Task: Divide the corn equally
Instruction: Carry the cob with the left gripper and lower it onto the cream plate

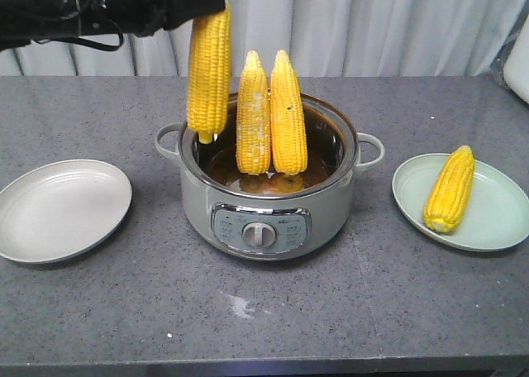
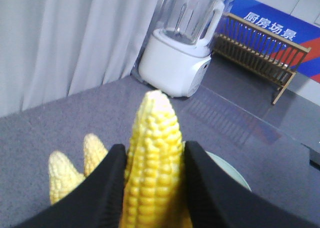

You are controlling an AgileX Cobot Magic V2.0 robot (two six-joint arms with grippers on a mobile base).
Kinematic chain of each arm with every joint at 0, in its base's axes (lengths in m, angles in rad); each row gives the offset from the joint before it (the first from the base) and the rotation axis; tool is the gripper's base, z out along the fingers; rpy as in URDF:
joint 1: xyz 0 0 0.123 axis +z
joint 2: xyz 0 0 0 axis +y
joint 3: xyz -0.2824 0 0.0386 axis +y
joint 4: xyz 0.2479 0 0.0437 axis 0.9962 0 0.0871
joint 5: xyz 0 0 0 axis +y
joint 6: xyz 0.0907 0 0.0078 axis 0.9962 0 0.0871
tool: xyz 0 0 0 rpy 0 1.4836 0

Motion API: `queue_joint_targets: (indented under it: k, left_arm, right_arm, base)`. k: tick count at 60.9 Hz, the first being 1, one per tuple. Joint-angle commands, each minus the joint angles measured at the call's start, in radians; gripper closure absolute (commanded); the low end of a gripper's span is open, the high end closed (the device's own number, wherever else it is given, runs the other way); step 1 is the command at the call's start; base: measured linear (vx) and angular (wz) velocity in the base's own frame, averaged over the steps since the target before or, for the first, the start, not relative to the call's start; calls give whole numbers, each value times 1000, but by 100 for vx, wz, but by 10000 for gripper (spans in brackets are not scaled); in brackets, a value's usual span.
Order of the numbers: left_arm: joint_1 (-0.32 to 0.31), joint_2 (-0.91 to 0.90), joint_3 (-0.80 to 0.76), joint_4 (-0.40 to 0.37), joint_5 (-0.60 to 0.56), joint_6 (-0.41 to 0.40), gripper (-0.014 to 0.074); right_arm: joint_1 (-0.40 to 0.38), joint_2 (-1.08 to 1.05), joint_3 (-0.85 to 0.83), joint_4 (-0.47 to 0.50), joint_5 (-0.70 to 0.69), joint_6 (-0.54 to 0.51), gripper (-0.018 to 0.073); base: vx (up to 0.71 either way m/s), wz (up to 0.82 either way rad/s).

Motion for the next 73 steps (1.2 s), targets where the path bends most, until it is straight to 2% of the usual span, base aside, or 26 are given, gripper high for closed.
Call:
queue_joint_targets:
  k: [1,12,22,34,42,47,54,64,73]
  left_arm:
    - [17,-121,-35,20,-14,-9,605]
    - [80,-227,-35,19,-78,-9,605]
    - [169,-280,-35,19,-180,-9,605]
    - [330,-267,-7,19,-319,9,605]
    - [447,-268,82,19,-355,9,605]
    - [515,-268,159,19,-352,9,605]
    - [570,-268,274,19,-310,18,605]
    - [587,-265,439,19,-145,52,605]
    - [587,-246,532,19,-89,52,605]
  right_arm:
    - [-3,-10,-19,34,18,-2,564]
    - [-3,-10,-19,34,18,-2,564]
    - [-3,-10,-19,34,18,-2,564]
    - [-3,-10,-19,34,18,-2,564]
    - [-3,-10,-19,34,18,-2,564]
    - [-3,-10,-19,34,18,-2,564]
    - [-3,-10,-19,35,18,-2,564]
    - [-3,-10,-19,36,18,-2,564]
    - [-3,-10,-19,36,18,-2,564]
  base:
    - [0,0]
    - [0,0]
    - [0,0]
    - [0,0]
    - [0,0]
    - [0,0]
    - [0,0]
    - [0,0]
    - [0,0]
